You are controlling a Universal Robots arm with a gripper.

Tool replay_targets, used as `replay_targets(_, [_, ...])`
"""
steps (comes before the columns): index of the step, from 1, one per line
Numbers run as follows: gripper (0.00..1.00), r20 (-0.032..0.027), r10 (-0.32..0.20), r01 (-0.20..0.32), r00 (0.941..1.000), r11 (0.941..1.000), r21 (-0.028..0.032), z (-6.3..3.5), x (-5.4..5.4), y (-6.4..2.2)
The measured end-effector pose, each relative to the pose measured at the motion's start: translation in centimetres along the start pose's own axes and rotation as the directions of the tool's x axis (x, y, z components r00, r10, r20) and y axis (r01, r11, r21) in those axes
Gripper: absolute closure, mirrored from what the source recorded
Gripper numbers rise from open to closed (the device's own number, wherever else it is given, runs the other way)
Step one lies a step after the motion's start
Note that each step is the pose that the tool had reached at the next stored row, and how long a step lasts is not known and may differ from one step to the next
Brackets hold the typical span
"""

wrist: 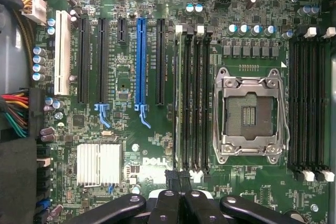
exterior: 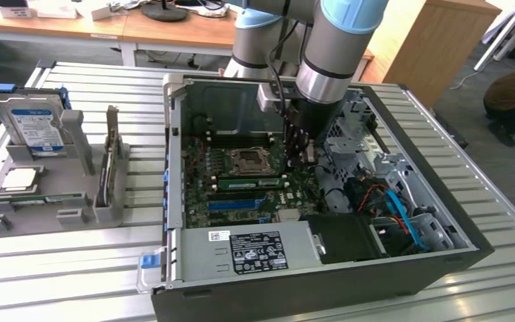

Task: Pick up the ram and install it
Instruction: 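Press down the ram until it locks into place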

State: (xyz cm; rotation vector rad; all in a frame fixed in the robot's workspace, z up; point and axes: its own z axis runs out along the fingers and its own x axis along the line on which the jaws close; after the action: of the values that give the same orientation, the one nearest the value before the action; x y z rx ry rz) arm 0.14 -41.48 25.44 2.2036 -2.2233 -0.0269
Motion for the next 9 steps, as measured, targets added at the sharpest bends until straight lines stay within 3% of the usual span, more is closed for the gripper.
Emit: replay_targets(9, [0.89,0.0000,0.000,0.000,1.0000,1.0000,0.0000,0.15,0.00,0.00])
